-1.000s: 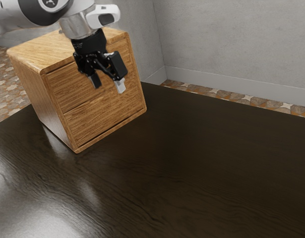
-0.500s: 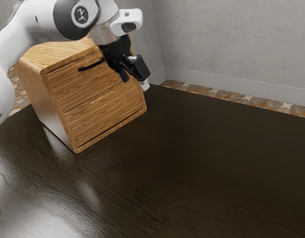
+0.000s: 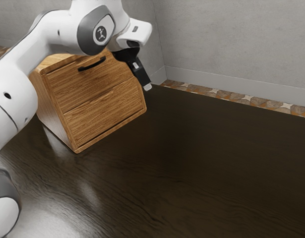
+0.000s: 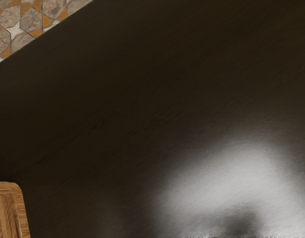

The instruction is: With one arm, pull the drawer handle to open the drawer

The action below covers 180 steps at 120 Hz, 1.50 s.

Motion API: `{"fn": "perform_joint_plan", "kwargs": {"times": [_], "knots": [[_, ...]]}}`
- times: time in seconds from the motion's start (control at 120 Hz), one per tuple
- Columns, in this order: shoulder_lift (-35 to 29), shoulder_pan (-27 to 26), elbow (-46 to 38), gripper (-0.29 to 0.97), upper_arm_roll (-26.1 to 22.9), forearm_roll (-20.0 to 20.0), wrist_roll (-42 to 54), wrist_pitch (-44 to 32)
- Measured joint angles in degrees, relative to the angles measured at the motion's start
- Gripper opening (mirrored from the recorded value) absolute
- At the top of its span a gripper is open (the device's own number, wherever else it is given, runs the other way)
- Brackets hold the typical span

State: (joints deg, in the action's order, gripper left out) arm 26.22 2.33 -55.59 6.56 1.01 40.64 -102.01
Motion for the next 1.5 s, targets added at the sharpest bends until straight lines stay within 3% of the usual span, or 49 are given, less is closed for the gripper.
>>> {"fn": "perform_joint_plan", "kwargs": {"times": [0.308,1.05,1.5], "knots": [[1.04,1.07,0.36,0.68,0.38,-7.86,4.07,-1.12],[-0.13,2.70,2.01,0.68,0.49,-11.58,-8.32,6.64],[0.07,5.91,2.92,0.68,0.58,-15.00,-12.68,3.92]]}}
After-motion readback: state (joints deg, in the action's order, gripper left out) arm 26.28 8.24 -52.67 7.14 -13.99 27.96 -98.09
